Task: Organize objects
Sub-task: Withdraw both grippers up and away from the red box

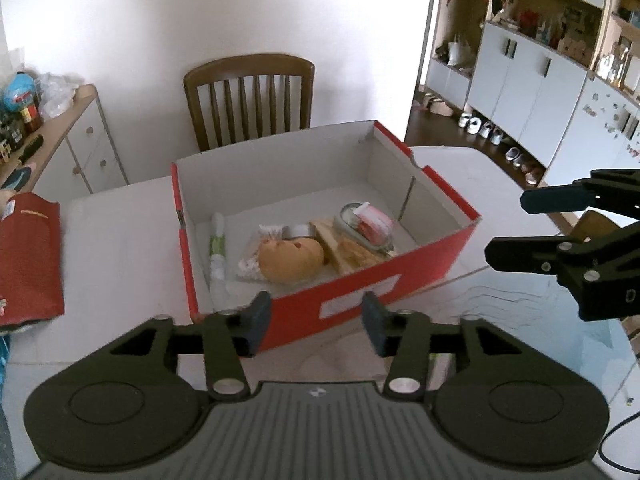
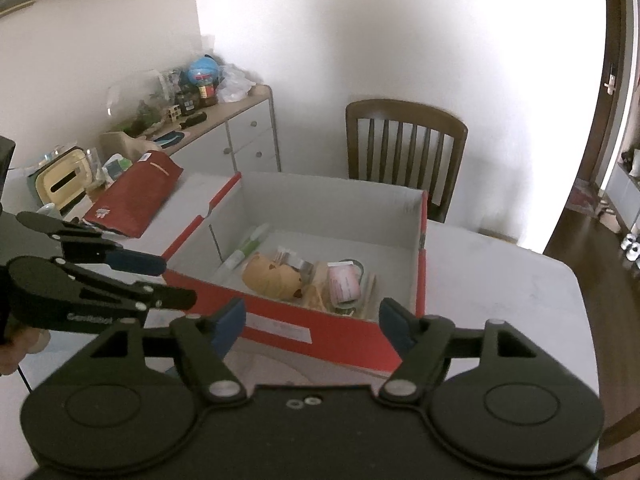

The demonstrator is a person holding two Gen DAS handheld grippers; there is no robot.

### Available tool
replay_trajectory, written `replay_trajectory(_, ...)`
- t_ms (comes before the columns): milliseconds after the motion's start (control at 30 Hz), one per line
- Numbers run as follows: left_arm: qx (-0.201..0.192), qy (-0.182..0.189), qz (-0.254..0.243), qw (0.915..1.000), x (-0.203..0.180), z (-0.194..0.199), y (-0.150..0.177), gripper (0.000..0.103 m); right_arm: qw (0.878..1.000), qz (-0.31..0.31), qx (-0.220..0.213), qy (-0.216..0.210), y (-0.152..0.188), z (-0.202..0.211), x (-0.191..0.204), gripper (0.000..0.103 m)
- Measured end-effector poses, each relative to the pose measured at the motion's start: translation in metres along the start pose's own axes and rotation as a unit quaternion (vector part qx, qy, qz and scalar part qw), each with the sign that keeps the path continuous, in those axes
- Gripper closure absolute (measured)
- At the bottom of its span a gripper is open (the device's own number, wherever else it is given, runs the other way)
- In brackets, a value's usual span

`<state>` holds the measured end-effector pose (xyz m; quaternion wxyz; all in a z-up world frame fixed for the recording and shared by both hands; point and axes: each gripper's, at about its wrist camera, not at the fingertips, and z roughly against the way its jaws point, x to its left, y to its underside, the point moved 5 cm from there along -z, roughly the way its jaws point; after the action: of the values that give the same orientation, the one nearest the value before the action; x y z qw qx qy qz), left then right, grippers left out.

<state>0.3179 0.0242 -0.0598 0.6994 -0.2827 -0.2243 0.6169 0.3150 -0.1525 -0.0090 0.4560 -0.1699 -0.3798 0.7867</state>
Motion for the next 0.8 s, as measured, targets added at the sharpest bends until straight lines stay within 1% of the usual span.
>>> replay_trajectory(100, -0.007, 0.001, 0.001, 1.0, -0.004, 0.009, 0.006, 0.05, 1.0, 0.002, -0.004, -0.001, 0.004, 0.009, 0.002, 0.027)
replay_trajectory(167, -0.013, 0.005, 0.007, 0.9999, -0.005, 0.016, 0.009, 0.038, 1.0, 0.003, -0.007, -0.004, 0.007, 0.014, 0.003, 0.024)
replay_trajectory(233, -0.023, 0.003, 0.009, 0.9997, -0.007, 0.022, 0.012, 0.034, 1.0, 0.006, -0.012, -0.005, 0.009, 0.019, 0.005, 0.019)
replay_trajectory(333, -0.031, 0.005, 0.013, 0.9994, -0.009, 0.031, 0.017, 0.032, 1.0, 0.007, -0.017, -0.011, 0.012, 0.027, 0.008, 0.014)
replay_trajectory(367, -0.033, 0.006, 0.016, 0.9993, -0.009, 0.033, 0.018, 0.029, 1.0, 0.008, -0.018, -0.011, 0.014, 0.029, 0.009, 0.013)
replay_trajectory(433, -0.036, 0.008, 0.024, 0.999, -0.009, 0.037, 0.023, 0.025, 1.0, 0.009, -0.021, -0.01, 0.017, 0.033, 0.011, 0.005)
replay_trajectory(500, -0.04, 0.008, 0.03, 0.9987, -0.008, 0.041, 0.028, 0.023, 1.0, 0.009, -0.02, -0.012, 0.02, 0.035, 0.013, 0.002)
replay_trajectory(533, -0.04, 0.008, 0.032, 0.9987, -0.008, 0.042, 0.031, 0.021, 1.0, 0.008, -0.019, -0.013, 0.022, 0.036, 0.014, 0.001)
replay_trajectory(667, -0.033, 0.015, 0.045, 0.9983, -0.008, 0.043, 0.046, 0.02, 1.0, 0.004, -0.009, -0.016, 0.034, 0.037, 0.015, 0.001)
replay_trajectory(700, -0.03, 0.016, 0.047, 0.9983, -0.008, 0.042, 0.05, 0.019, 1.0, 0.001, -0.007, -0.015, 0.038, 0.038, 0.015, 0.001)
replay_trajectory(733, -0.027, 0.017, 0.05, 0.9982, -0.008, 0.042, 0.054, 0.016, 1.0, -0.002, -0.005, -0.015, 0.042, 0.038, 0.015, 0.0)
replay_trajectory(800, -0.024, 0.019, 0.056, 0.998, -0.008, 0.042, 0.062, 0.014, 1.0, -0.008, 0.001, -0.015, 0.05, 0.039, 0.014, 0.0)
